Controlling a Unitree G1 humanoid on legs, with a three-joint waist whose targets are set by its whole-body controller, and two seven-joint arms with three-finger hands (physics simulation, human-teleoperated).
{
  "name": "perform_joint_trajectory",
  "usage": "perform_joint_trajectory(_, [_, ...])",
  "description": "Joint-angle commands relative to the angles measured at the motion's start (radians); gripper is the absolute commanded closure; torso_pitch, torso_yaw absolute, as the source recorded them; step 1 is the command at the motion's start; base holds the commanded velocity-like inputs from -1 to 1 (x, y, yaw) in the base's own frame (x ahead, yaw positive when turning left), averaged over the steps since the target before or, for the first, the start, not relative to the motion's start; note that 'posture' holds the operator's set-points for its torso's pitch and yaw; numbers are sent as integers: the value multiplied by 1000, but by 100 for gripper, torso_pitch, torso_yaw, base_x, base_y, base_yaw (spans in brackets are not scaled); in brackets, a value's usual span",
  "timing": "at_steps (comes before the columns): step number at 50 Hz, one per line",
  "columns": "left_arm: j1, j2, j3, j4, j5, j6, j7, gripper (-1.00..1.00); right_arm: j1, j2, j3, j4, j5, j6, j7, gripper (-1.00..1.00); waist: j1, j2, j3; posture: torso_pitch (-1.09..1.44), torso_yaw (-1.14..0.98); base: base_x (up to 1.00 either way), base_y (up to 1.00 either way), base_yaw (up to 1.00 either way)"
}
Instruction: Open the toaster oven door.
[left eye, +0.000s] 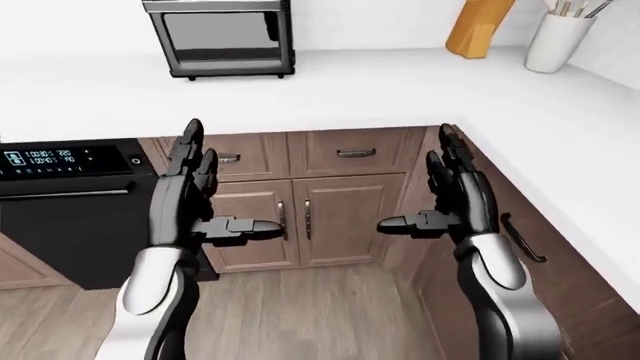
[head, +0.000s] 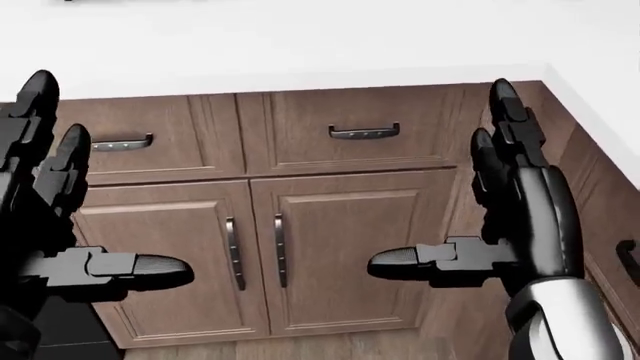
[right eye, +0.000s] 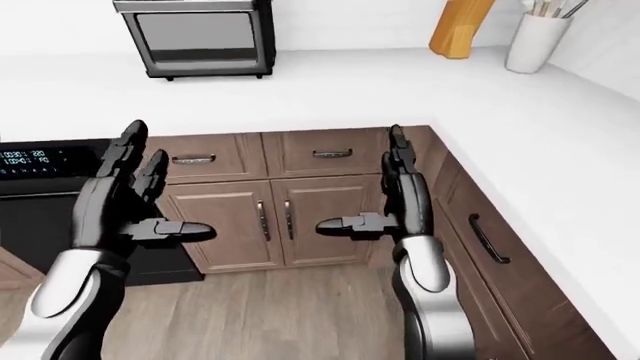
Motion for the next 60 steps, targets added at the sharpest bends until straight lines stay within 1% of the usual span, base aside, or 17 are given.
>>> perform_joint_trajectory(1, [-31,13,21,-39,5,-40,7,-100,-31,-1,12,-46,8,-43,9,-100,4,4,-19,0,0,45,0,0])
perform_joint_trajectory(7, [-30,11,24,-47,-15,-35,9,-100,-29,0,13,-46,9,-47,9,-100,-15,65,-15,0,0,45,0,0])
perform_joint_trajectory(10, [-24,11,24,-42,-15,-45,9,-100,-25,1,14,-40,9,-56,10,-100,-15,141,-46,0,0,45,0,0])
perform_joint_trajectory(11, [-20,10,23,-38,-14,-52,8,-100,-23,2,14,-40,9,-56,10,-100,-3,116,-28,0,0,45,0,0])
perform_joint_trajectory(12, [-18,9,23,-37,-14,-55,8,-100,-21,1,14,-37,8,-61,11,-100,-9,129,-10,0,0,45,0,0])
perform_joint_trajectory(20, [-14,8,20,-37,-12,-58,8,-100,-18,3,10,-42,15,-62,10,-100,27,81,-20,0,0,45,0,0])
perform_joint_trajectory(23, [-16,8,19,-42,-12,-53,9,-100,-19,2,11,-39,15,-66,10,-100,34,42,-31,0,0,44,0,0])
perform_joint_trajectory(25, [-16,8,19,-43,-12,-52,9,-100,-19,3,11,-40,16,-65,9,-100,25,-16,-53,0,0,44,0,0])
perform_joint_trajectory(26, [-15,8,19,-44,-12,-51,8,-100,-19,3,12,-42,16,-64,9,-100,18,19,-32,0,0,45,0,0])
perform_joint_trajectory(27, [-15,9,19,-43,-12,-52,8,-100,-19,3,13,-44,16,-63,8,-100,25,0,-9,0,0,45,0,0])
perform_joint_trajectory(37, [-13,9,23,-44,-13,-54,4,-100,-21,13,11,-68,45,-47,0,-100,-8,59,-35,0,0,32,0,0])
perform_joint_trajectory(39, [-10,8,22,-40,-12,-59,3,-100,-16,12,15,-73,51,-56,-1,-100,-12,110,-49,0,0,0,0,0])
perform_joint_trajectory(42, [-11,8,22,-44,-13,-55,5,-100,-14,11,17,-77,56,-56,-5,-100,-6,114,-20,0,0,0,0,0])
perform_joint_trajectory(45, [-11,7,20,-41,-11,-57,6,-100,-11,10,20,-69,56,-61,-2,-100,17,99,-45,0,0,0,0,40])
perform_joint_trajectory(49, [-12,8,20,-42,-11,-55,6,-100,-11,11,21,-69,58,-59,-3,-100,14,58,-38,0,0,0,0,73])
perform_joint_trajectory(52, [-9,6,18,-39,-10,-61,5,-100,-7,12,22,-63,59,-66,-2,-100,12,-20,-40,0,0,0,0,75])
perform_joint_trajectory(60, [-5,5,19,-39,-9,-63,1,-100,-1,10,24,-58,54,-72,-2,-100,-1,18,-35,0,0,0,0,56])
